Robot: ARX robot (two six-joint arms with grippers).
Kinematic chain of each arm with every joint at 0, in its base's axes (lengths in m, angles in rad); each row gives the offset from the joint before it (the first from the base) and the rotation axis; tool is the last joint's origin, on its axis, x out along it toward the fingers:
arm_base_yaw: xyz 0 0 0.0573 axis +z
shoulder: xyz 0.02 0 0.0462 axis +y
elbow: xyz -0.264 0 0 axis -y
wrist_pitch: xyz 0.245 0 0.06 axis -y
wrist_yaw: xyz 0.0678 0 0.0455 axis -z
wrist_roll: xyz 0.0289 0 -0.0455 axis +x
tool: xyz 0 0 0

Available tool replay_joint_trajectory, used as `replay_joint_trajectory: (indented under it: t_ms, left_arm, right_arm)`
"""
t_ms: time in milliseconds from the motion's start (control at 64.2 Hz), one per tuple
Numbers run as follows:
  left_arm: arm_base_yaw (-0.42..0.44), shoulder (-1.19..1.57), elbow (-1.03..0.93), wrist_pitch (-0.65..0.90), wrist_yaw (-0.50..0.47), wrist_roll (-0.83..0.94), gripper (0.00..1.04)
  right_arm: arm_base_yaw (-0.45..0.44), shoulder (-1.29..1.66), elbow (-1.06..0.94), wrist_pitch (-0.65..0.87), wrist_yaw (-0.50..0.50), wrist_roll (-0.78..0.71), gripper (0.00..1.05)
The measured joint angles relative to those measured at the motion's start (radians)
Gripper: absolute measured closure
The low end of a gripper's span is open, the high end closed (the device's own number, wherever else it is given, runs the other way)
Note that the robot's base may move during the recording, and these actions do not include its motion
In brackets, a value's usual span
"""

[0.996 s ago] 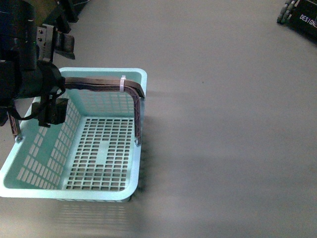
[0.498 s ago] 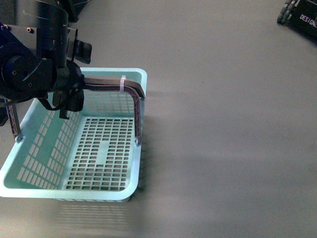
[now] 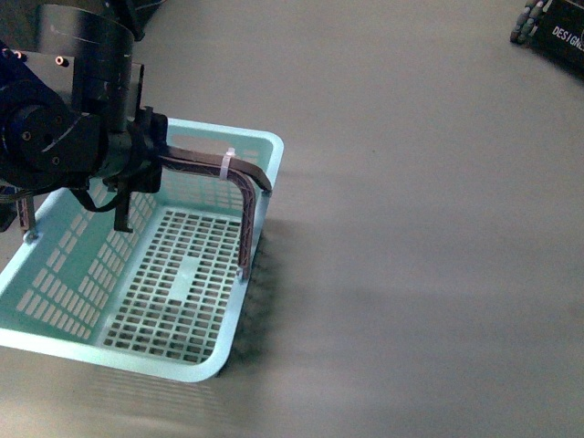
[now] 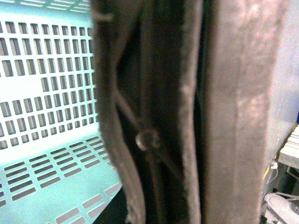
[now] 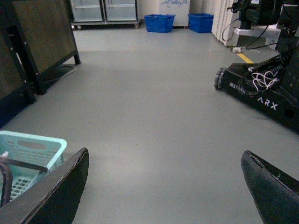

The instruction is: Pick mango and avocado into basket

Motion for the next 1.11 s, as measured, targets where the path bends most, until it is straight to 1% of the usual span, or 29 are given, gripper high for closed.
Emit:
replay_joint_trajectory:
  t_ms: [156, 374, 514, 623, 701, 778, 903, 981, 1105]
  left_arm:
    - [-0.005, -0.142, -0.105, -0.027, -0.011, -0.027, 0.91]
    - [-0.014, -0.511, -0.242, -0.189, -0.058, -0.072, 0.91]
    - [-0.018, -0.859, -0.28, -0.416, -0.106, -0.115, 0.91]
    - [-0.027, -1.035, -0.281, -0.55, -0.131, -0.143, 0.91]
    - [-0.033, -1.123, -0.281, -0.617, -0.14, -0.158, 0.91]
    - [-0.05, -1.257, -0.28, -0.73, -0.156, -0.183, 0.91]
    - [-0.076, -1.352, -0.274, -0.835, -0.177, -0.202, 0.91]
    - [-0.099, -1.399, -0.256, -0.912, -0.215, -0.2, 0.91]
    - [-0.109, -1.426, -0.241, -0.945, -0.241, -0.177, 0.91]
  right_arm:
    - [0.0, 0.0, 0.0, 0.0, 0.0, 0.0, 0.09]
    - [0.0, 0.0, 0.0, 0.0, 0.0, 0.0, 0.09]
    - [0.0, 0.0, 0.0, 0.0, 0.0, 0.0, 0.09]
    - [0.0, 0.0, 0.0, 0.0, 0.0, 0.0, 0.09]
    - [0.0, 0.0, 0.0, 0.0, 0.0, 0.0, 0.09]
    - [0.0, 0.0, 0.0, 0.0, 0.0, 0.0, 0.09]
    - [0.0, 0.0, 0.0, 0.0, 0.0, 0.0, 0.09]
    - [0.0, 0.0, 0.0, 0.0, 0.0, 0.0, 0.09]
    - [0.0, 0.0, 0.0, 0.0, 0.0, 0.0, 0.09]
